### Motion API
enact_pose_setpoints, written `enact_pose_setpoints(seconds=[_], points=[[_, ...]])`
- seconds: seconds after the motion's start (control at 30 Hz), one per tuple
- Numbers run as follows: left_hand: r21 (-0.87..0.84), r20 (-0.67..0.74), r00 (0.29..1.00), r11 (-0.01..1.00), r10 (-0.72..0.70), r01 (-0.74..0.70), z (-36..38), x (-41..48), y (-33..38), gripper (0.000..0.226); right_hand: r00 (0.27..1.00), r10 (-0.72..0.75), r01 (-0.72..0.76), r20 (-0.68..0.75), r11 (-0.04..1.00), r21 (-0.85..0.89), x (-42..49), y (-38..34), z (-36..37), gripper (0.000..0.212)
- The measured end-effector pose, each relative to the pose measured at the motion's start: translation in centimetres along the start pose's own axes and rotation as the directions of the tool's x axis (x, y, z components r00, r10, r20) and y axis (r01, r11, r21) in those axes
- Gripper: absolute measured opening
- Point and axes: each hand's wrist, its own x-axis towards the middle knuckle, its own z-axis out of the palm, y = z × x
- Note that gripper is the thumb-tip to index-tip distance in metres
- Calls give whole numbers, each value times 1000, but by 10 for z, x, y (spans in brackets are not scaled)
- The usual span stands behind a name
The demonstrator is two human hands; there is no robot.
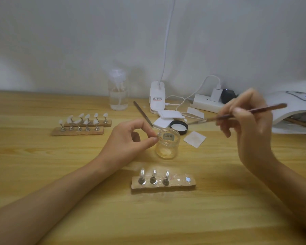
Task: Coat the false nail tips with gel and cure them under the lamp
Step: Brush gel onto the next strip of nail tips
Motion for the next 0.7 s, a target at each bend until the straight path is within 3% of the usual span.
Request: enact_pose_setpoints(seconds=[0.07,0.13,0.2,0.27,0.33,0.37,0.5,0.6,0.7], points=[[3,5,1000,1000,3,-3,0,0,-1,12,994,-47,58,101,993,-107,11,-10,-9,13],[-4,10,1000,1000,10,-10,0,0,-1,12,959,-54,150,279,930,-335,14,-14,-20,12],[-25,10,1000,1000,19,-18,-1,1,-2,11,886,-40,339,461,735,-588,2,-9,-32,20],[-61,8,999,998,31,-31,-2,1,-1,9,808,-33,507,588,547,-666,-15,-2,-42,23],[-106,13,999,994,37,-35,-3,1,-1,7,763,27,567,646,452,-688,-29,1,-52,21],[-126,13,999,991,38,-36,-3,2,-1,7,746,81,573,660,426,-700,-33,2,-56,32],[-189,18,999,981,51,-47,-3,3,0,10,678,179,612,713,400,-682,-38,-1,-60,34],[-214,15,998,975,60,-55,-4,3,0,18,671,249,594,698,383,-708,-32,-7,-56,43],[-226,25,998,973,57,-50,-5,3,0,18,683,264,534,681,456,-712,-19,-13,-50,40]])
